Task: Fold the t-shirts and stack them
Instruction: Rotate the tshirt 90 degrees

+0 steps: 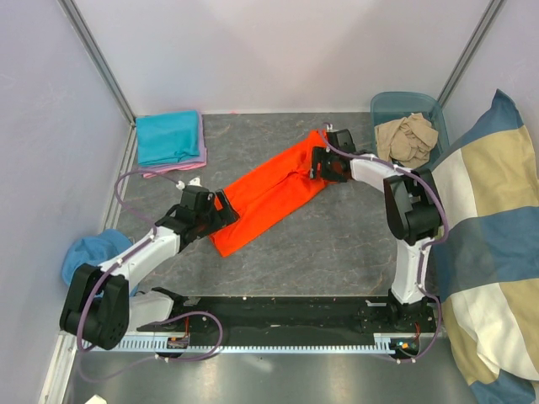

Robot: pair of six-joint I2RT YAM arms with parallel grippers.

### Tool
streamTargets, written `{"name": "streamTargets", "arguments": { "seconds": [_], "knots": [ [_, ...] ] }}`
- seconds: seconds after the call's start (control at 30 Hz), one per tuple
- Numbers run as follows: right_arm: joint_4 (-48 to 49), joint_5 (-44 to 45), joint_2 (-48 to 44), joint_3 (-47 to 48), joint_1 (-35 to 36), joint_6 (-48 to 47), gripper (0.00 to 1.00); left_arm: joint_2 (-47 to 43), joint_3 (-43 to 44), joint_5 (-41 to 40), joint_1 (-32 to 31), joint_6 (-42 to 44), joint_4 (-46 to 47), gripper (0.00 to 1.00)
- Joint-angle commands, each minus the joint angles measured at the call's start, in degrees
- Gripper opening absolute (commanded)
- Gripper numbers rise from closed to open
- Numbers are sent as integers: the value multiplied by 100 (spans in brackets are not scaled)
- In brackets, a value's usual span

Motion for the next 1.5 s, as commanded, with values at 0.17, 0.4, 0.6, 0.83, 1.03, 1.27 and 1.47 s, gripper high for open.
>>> {"name": "streamTargets", "arguments": {
  "seconds": [0.17, 0.4, 0.6, 0.83, 1.03, 1.27, 1.47],
  "knots": [
    [-949, -496, 989, 1179, -2, -650, 81, -691, -230, 155, -468, -328, -301, 100],
    [-1168, -663, 1227, 1804, -20, -967, 81, -1472, -72, 67, -820, -312, -644, 100],
    [-1151, -523, 323, 1339, -11, -976, 82, -1571, 613, -803, -812, 216, -645, 100],
    [-1274, -321, -1039, 628, -11, -923, 83, -271, 1203, -892, -663, 436, 188, 100],
    [-1257, 48, -1462, -75, -11, -660, 83, 1214, 1659, -1058, -443, 506, 788, 100],
    [-835, 180, -1209, -384, -11, -326, 83, 2076, 2161, -1304, -214, 743, 824, 100],
    [-659, 172, -436, -86, -38, -89, 83, 2252, 2117, -1366, -47, 743, 824, 100]
  ]
}}
